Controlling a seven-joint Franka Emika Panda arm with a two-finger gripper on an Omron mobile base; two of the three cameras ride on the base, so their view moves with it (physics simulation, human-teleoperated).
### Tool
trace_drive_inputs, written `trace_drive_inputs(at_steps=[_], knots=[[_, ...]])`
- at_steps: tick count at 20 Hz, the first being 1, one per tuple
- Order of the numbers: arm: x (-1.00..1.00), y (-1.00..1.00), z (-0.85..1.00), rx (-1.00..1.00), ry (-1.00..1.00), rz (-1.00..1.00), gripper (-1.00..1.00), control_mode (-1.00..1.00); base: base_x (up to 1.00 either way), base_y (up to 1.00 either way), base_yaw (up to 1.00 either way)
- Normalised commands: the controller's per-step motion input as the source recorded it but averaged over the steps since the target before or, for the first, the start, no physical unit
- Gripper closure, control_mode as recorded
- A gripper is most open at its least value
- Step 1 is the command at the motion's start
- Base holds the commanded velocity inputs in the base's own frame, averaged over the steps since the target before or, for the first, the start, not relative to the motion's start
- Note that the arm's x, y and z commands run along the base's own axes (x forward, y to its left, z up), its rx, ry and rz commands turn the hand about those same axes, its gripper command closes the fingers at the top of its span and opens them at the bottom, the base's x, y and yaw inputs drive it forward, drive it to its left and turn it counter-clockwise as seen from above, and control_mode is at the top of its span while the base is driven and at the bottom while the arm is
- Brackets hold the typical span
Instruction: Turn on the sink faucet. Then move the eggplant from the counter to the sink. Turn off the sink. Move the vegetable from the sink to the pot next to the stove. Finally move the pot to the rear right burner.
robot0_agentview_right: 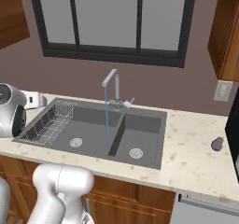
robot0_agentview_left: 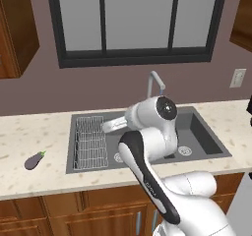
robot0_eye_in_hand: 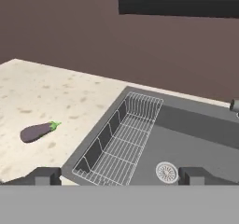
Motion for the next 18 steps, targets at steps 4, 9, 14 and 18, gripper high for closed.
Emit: trace_drive_inputs(at_steps=[4, 9, 14, 18], knots=[[0.00, 0.69, -0.25, -0.03, 0.15, -0.04, -1.00, -1.00, 0.00, 0.00, 0.00], [0.01, 0.76, -0.16, 0.00, 0.16, -0.11, -1.00, -1.00, 0.00, 0.00, 0.00], [0.09, 0.71, -0.12, 0.00, 0.17, -0.11, -1.00, -1.00, 0.00, 0.00, 0.00], [0.07, 0.37, -0.20, 0.00, 0.12, -0.04, -1.00, -1.00, 0.00, 0.00, 0.00]])
